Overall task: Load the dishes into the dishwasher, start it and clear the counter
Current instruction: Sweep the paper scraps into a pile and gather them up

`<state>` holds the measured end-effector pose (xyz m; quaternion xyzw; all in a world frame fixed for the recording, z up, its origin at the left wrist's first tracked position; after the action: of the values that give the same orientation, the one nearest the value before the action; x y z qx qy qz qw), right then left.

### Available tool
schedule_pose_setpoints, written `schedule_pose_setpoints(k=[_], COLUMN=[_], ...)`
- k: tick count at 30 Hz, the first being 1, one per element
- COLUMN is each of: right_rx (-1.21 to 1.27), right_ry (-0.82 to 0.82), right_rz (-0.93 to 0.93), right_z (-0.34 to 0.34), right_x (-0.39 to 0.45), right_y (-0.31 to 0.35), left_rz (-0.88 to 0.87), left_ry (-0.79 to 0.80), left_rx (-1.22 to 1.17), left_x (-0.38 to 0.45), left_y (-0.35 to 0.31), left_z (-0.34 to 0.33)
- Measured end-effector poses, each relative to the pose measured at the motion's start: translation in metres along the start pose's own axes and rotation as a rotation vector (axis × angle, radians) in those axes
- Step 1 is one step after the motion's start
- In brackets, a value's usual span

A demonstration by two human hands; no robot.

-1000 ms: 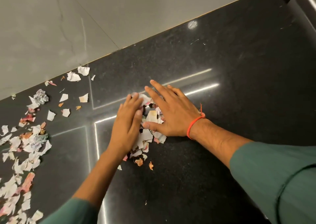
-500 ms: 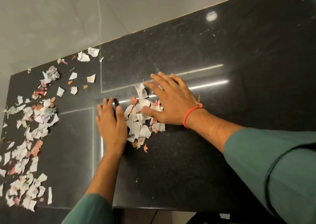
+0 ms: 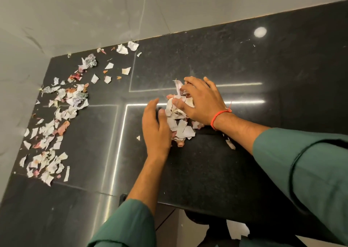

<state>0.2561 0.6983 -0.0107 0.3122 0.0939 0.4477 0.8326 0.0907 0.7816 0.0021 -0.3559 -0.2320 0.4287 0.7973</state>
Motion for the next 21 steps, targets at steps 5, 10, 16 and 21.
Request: schedule_pose_setpoints(k=[5, 10, 16, 21], right_rx=[0.068, -0.163, -0.061, 0.18], right_ry=[-0.031, 0.239, 0.49, 0.34], right_rz=[-0.027, 0.112, 0.33, 0.276], right_z=[0.003, -0.031, -0.033, 0.016], right_x=[0.021, 0.058, 0.018, -0.041], right_y=[-0.005, 0.008, 0.023, 0.013], left_rz=[0.17, 0.127, 0.011, -0.145], left_ry=[-0.131, -0.082, 0.0, 0.106], left_rx=[0.177, 0.46, 0.482, 0.513], left_x=[-0.048, -0.054, -0.055, -0.055], left_y=[0.042, 0.038, 0.026, 0.014], left_z=[0.015, -0.001, -0.008, -0.021])
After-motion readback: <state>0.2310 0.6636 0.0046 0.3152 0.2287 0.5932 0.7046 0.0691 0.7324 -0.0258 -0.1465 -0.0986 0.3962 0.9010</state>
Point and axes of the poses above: each hand's wrist, its own x-axis towards the middle knuckle, its own z-axis out of the back of the hand, y = z × x, the point moved 9 cm from there along x, towards the middle knuckle
